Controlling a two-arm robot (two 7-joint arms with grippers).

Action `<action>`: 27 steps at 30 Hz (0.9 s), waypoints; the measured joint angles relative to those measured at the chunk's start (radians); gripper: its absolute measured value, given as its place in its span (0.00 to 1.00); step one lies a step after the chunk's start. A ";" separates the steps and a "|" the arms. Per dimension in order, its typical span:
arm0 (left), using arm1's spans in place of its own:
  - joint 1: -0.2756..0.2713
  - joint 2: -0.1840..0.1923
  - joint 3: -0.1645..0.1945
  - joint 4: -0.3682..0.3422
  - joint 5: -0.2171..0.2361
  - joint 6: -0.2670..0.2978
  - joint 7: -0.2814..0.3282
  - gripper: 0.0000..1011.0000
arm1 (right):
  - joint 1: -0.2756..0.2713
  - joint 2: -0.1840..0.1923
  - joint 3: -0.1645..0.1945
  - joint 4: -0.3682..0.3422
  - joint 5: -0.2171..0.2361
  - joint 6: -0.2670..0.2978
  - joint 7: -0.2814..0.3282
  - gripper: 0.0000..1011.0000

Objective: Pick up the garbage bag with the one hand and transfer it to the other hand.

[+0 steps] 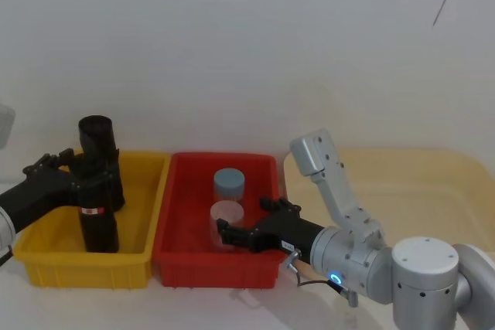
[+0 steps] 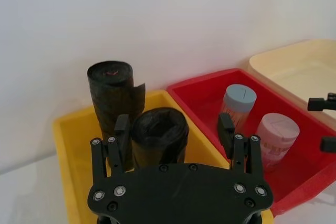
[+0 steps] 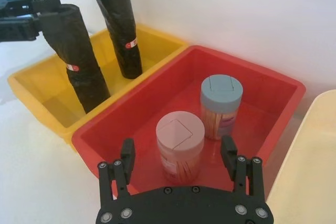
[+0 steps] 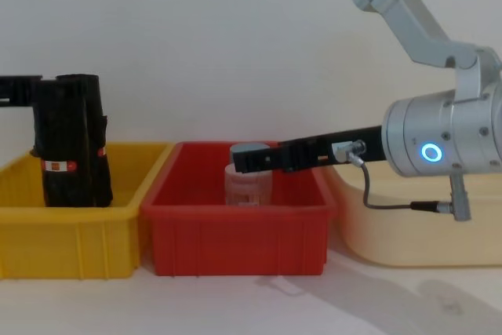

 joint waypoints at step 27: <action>-0.047 -0.008 0.054 0.121 -0.002 -0.036 -0.035 0.99 | 0.030 -0.018 -0.010 0.056 0.002 -0.012 0.005 0.99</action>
